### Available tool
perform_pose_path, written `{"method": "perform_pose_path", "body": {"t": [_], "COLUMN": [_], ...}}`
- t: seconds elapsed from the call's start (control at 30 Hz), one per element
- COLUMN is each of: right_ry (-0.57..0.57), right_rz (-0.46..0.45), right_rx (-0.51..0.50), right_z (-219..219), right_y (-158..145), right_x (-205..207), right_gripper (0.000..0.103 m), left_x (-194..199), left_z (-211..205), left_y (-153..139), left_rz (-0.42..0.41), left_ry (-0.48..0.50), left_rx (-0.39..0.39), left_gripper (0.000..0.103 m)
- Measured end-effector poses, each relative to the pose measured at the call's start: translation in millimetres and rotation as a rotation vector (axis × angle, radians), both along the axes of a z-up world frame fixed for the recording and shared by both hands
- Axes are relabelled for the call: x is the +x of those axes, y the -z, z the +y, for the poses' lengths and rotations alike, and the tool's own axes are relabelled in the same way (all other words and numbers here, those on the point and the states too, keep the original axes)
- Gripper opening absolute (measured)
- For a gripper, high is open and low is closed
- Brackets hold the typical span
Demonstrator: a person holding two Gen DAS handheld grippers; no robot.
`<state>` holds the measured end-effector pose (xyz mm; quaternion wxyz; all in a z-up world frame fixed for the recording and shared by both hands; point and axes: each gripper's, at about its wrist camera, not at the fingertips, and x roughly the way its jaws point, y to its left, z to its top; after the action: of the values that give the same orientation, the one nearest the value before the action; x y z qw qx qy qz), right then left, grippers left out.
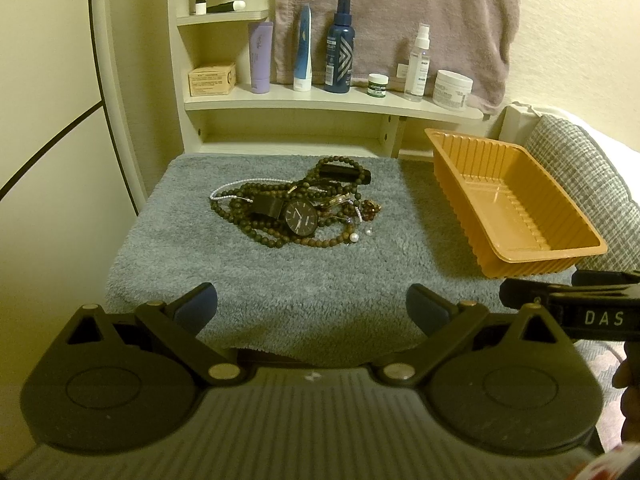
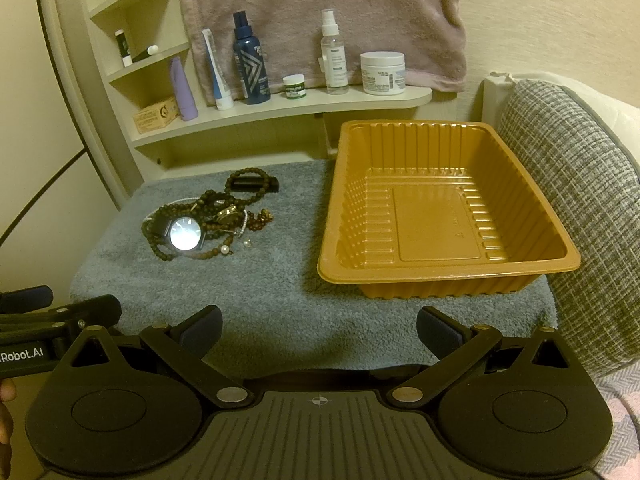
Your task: Organize jewelry
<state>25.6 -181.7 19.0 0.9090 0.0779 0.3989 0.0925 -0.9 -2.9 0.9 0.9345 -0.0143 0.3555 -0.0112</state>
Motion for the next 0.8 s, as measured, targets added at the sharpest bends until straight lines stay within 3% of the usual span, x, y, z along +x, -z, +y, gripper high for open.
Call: {"method": "perform_pose_path", "body": {"t": [0.2,0.57,0.63,0.8], "right_ry": [0.059,0.265,0.295,0.316], "right_rz": [-0.031,-0.107,-0.111,-0.114], "right_rx": [0.004,0.008,-0.012,-0.001], "right_z": [-20,-121,-140,-181], "right_y": [-2,-18,-19,-8], "right_x": [0,22,26,41], "right_gripper": [0.103,0.101,0.082,0.068], "left_x": [6,40,45,58], "left_z": [3,-1,-3,-7], "left_y": [-3,-5,-3,7], "left_rz": [0.002,0.000,0.006,0.020], "left_ry": [0.000,0.026,0.034,0.030], "left_rx": [-0.043,-0.092,-0.095,-0.120], "left_gripper": [0.100,0.100,0.100,0.097]}}
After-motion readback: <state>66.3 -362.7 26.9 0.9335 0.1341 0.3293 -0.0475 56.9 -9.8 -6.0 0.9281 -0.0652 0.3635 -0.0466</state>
